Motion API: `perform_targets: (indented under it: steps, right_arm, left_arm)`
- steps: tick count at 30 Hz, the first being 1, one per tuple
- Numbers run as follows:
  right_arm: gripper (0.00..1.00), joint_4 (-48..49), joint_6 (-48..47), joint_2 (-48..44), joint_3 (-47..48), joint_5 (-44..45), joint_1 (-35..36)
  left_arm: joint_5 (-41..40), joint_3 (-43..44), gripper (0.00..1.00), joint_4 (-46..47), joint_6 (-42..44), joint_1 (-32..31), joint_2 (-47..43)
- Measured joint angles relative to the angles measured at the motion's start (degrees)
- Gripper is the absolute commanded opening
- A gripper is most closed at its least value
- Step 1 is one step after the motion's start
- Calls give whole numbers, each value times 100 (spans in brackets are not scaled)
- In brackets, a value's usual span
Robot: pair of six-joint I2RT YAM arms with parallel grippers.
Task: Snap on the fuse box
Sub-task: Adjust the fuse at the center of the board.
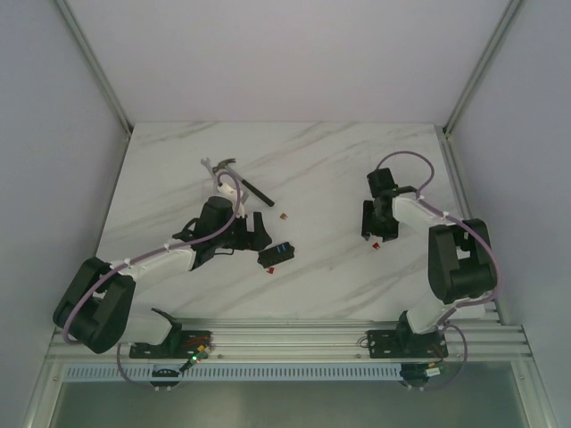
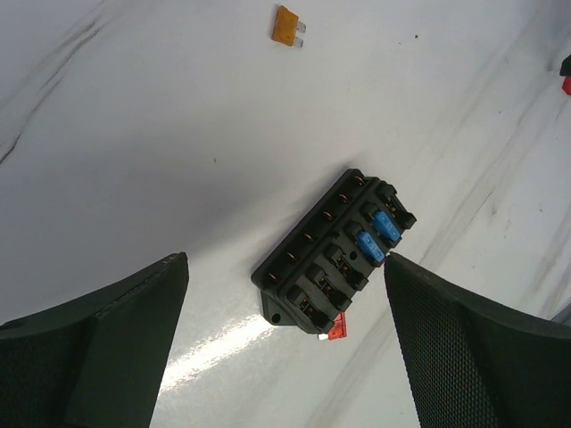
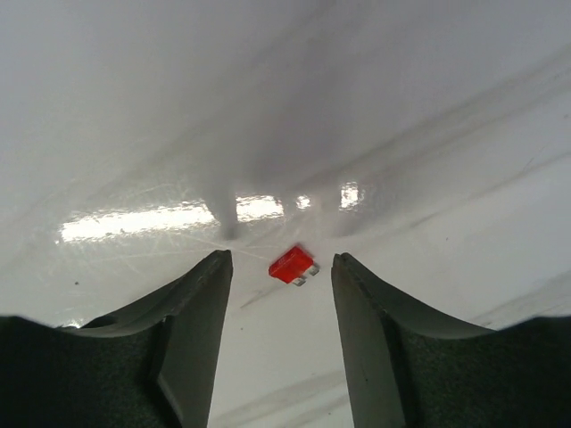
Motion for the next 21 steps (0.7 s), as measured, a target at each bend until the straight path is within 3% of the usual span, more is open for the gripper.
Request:
perform_targets:
  steps: [7,21]
  right_arm:
    - [66,-157,-568,181,262,-380,-13]
    - [66,-120,-684,44,-87,-968,-48]
  left_arm:
    - [0,2,100,-2,0,0,0]
    - [2,0,100,-9,0,0,-85]
